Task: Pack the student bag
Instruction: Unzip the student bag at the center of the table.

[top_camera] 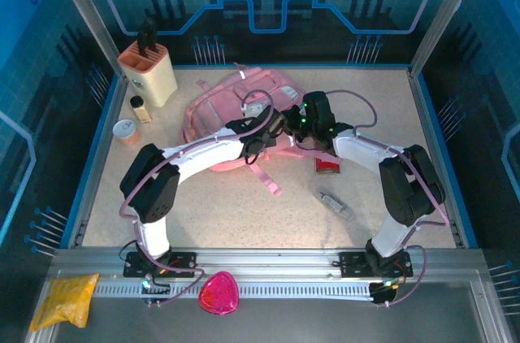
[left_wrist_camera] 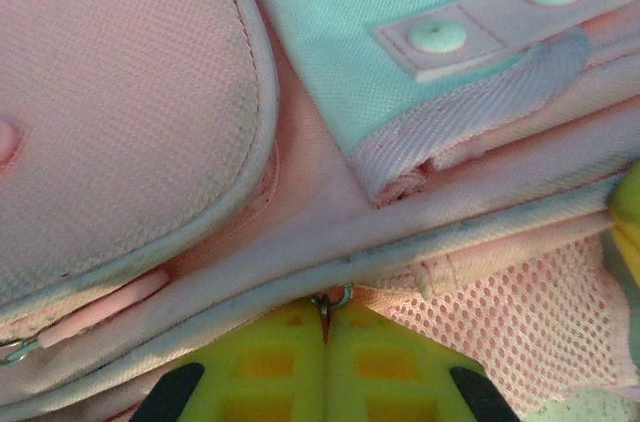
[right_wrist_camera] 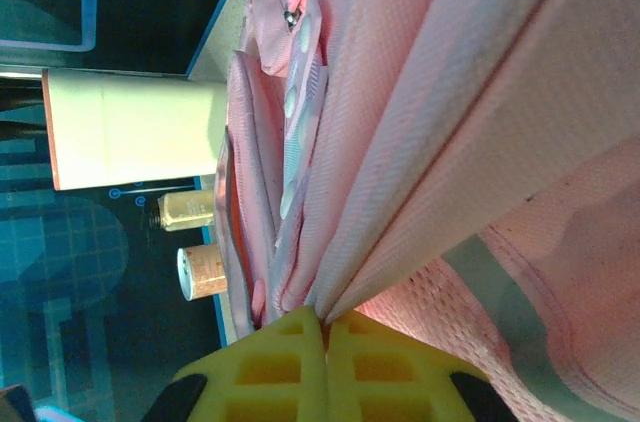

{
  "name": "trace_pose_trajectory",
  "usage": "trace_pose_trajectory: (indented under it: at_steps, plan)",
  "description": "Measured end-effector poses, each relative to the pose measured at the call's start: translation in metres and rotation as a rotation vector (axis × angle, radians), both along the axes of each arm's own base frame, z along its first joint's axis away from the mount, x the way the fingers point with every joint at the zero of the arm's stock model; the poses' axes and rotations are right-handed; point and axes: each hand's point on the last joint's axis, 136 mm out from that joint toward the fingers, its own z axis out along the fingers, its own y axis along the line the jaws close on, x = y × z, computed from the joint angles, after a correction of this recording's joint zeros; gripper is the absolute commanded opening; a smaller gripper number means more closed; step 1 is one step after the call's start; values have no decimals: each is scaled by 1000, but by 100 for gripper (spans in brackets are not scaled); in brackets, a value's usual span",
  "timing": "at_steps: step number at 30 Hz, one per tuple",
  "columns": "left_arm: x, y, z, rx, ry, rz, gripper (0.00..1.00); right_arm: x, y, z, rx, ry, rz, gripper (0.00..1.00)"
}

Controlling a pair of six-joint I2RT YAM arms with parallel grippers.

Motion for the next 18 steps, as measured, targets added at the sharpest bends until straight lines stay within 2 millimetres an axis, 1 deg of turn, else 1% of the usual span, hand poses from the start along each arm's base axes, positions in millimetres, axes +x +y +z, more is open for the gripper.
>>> trace_pose_trajectory:
  at_steps: [4, 7, 11, 13, 16, 18]
  plan:
    - [-9, 9, 9, 18, 31, -34, 0, 1, -2, 4, 22, 1, 26, 0]
    - [-19, 21, 7, 33, 53, -54, 0, 2, -4, 8, 35, -2, 44, 0]
    - [-36, 46, -14, 81, 120, -47, 0, 2, -11, 5, 49, 22, 61, 0]
    - [-43, 58, -25, 94, 149, -35, 0, 5, -16, 3, 54, 32, 65, 0]
    - [-55, 73, -43, 110, 200, -25, 0, 25, -32, 8, 56, 8, 33, 0]
    - [-60, 76, -52, 103, 221, -27, 1, 38, -44, 13, 57, -12, 10, 0]
